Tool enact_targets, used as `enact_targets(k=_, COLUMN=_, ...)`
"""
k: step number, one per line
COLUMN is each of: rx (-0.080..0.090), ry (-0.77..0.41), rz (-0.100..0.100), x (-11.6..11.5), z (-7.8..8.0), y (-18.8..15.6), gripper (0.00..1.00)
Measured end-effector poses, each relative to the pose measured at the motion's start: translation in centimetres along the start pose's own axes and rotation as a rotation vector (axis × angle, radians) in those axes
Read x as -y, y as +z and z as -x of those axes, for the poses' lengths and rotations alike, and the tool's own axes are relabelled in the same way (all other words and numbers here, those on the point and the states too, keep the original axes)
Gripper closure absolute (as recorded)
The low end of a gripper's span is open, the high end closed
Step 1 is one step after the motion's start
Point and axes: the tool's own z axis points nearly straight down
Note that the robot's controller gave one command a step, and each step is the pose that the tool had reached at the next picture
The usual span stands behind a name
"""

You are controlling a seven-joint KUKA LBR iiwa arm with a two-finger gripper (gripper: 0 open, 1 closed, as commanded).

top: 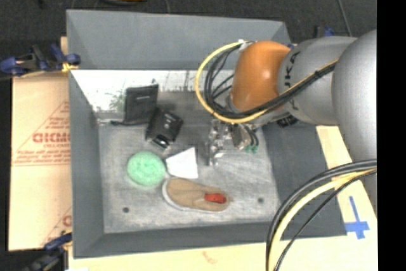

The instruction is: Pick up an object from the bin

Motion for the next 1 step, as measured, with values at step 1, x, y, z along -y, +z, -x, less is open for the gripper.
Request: enact_targets(k=1, rx=0.0, ry=0.0, rz=0.0, x=0.0, z=0.0, y=0.0, gripper=1.0)
